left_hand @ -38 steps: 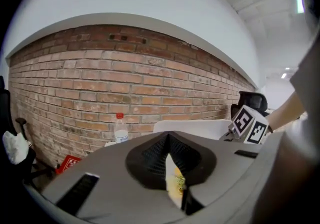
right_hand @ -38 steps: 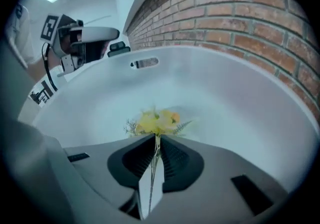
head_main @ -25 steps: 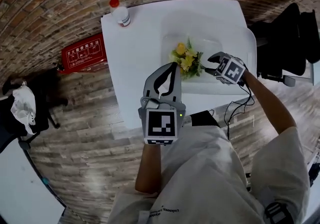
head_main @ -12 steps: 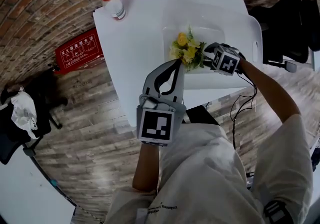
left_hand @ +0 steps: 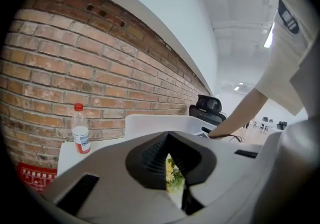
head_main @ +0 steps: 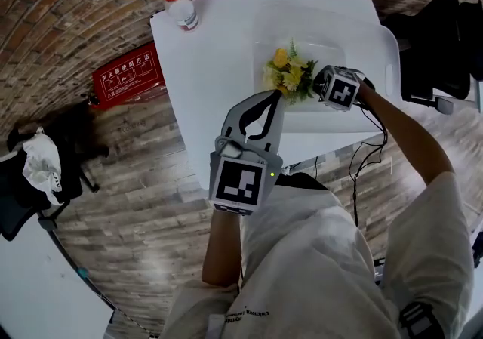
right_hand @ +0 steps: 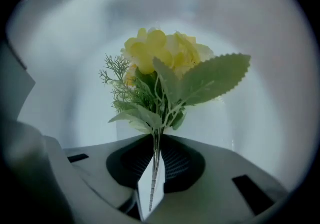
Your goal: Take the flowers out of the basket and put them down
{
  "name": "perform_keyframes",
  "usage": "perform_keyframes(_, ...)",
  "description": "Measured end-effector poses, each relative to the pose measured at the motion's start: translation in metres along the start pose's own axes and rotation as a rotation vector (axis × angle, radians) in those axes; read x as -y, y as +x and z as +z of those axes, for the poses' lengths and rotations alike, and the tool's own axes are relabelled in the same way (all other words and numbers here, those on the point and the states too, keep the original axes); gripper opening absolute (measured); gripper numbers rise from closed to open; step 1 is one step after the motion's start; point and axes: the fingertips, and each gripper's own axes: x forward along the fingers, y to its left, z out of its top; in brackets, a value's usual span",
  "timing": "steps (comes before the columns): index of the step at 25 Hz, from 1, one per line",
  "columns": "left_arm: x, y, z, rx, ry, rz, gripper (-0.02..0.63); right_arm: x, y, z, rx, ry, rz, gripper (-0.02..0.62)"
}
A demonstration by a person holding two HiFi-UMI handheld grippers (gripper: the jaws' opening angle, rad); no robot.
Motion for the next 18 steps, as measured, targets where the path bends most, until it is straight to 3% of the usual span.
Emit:
perform_keyframes(3, -0.011, -0.013, 0.016, 0.07, -0.063, 0.056, 0.026, 0.001, -0.011, 0.001, -0.003, -0.002, -0.021, 0.069)
perform_keyframes(7, -0.014, -0.026, 0.026, 0.073, -0.022, 0.109, 0.026, 0.002, -0.032, 0.003, 0.014, -0.035, -0.05, 0.067)
perform_keyframes(10, -0.019, -0.035, 0.033, 0.125, -0.01, 0.152, 0.026, 0.006, -0.049, 0.006, 0.042, -0.043, -0.083, 0.067)
perform_keyframes(18, -0.009, -0.052, 0.02, 0.12, -0.064, 0.206, 0.026, 0.004, -0.092, 0.014, 0.125, -0.044, -0.132, 0.066)
